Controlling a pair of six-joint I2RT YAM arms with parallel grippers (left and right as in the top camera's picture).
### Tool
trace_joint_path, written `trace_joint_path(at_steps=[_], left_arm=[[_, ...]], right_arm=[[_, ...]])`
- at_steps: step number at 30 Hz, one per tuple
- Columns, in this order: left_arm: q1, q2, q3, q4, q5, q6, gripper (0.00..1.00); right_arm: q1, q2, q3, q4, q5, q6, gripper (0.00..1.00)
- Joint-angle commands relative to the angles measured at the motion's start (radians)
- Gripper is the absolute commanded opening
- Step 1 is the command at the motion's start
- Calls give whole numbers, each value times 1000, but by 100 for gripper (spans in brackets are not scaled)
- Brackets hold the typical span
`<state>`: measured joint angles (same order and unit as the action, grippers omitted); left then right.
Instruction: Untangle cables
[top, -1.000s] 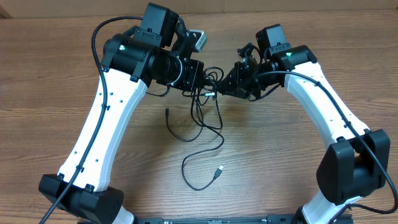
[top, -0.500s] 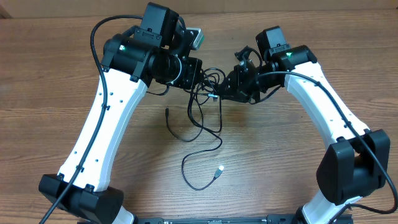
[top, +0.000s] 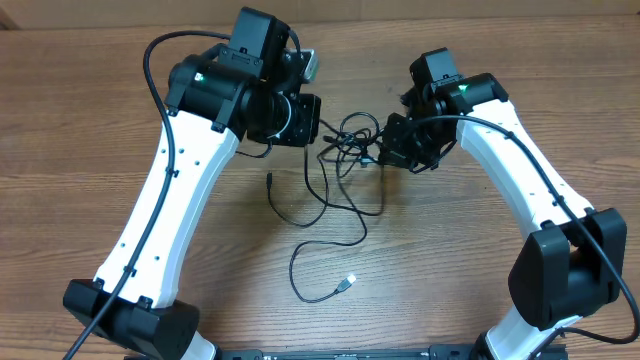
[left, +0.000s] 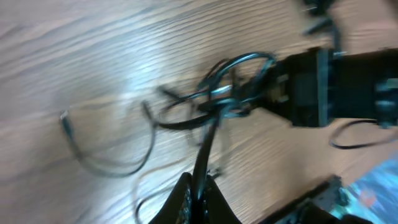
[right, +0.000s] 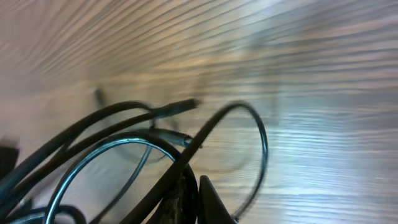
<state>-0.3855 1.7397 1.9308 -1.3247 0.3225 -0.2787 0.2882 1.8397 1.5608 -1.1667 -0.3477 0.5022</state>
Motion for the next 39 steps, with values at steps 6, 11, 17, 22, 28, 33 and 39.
trace_joint_path(at_steps=[6, 11, 17, 22, 28, 33, 39], left_arm=[[2, -10, 13, -147, -562, -276, 4], [6, -10, 13, -183, -677, -339, 4], [19, -10, 13, -190, -684, -358, 4], [19, -10, 13, -163, -568, -323, 4], [15, -10, 13, -31, -150, -28, 4], [11, -10, 13, 29, 166, 150, 4], [11, -10, 13, 35, 561, 363, 4]], right_arm=[[-30, 7, -5, -21, 431, 264, 4], [-49, 7, -5, -18, 441, 283, 6], [-55, 7, -5, -13, 430, 283, 14], [-55, 7, -5, 8, 351, 274, 24], [-48, 7, -5, 117, 36, 54, 48], [-47, 7, -5, 154, -66, 12, 66], [-48, 7, -5, 203, -122, -8, 72]])
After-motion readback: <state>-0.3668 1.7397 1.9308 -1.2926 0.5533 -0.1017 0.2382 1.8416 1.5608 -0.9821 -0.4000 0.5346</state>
